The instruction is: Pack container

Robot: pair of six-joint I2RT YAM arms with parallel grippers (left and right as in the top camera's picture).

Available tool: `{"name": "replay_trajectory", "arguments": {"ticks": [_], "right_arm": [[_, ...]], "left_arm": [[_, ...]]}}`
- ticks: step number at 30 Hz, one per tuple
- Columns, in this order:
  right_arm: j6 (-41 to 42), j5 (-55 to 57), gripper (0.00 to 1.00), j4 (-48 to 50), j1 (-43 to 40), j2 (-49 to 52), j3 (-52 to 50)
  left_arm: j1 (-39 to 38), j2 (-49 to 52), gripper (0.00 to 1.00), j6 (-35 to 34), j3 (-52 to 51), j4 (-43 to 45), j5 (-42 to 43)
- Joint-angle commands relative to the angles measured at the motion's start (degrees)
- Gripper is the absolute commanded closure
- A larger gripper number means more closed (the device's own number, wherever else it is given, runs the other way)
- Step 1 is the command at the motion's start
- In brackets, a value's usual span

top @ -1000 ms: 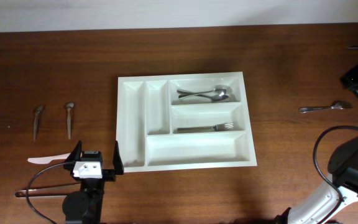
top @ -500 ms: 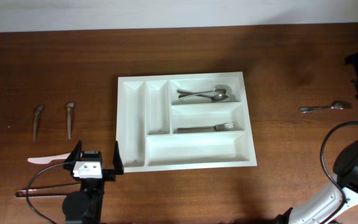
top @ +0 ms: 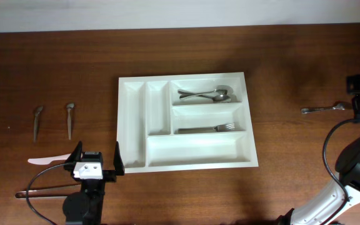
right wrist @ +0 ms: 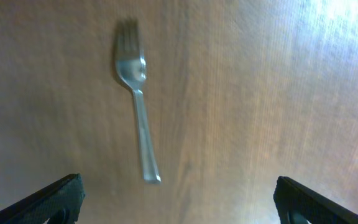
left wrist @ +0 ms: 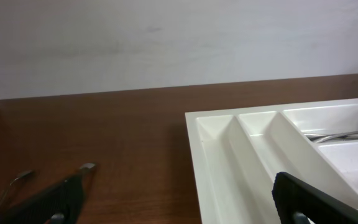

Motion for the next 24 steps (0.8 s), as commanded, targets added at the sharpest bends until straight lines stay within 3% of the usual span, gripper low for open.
{"name": "replay_trajectory", "arguments": {"ticks": [1, 12, 24], "right_arm": [[0.68, 1.36, 0.01, 2.14, 0.00, 1.29, -0.31], [-4.96, 0.31, 0.01, 2.75, 1.92, 7.63, -0.28], [-3.98, 0.11, 0.00, 3.65, 3.61, 10.93, -0.28]], "left_arm": [[-0.17, -0.37, 0.01, 0.90, -0.15, -0.28, -0.15], [-0.17, -0.37, 0.01, 0.90, -0.15, -0.28, -0.15], [-0.17, -0.37, 0.01, 0.90, -0.15, -0.28, -0.15]]}}
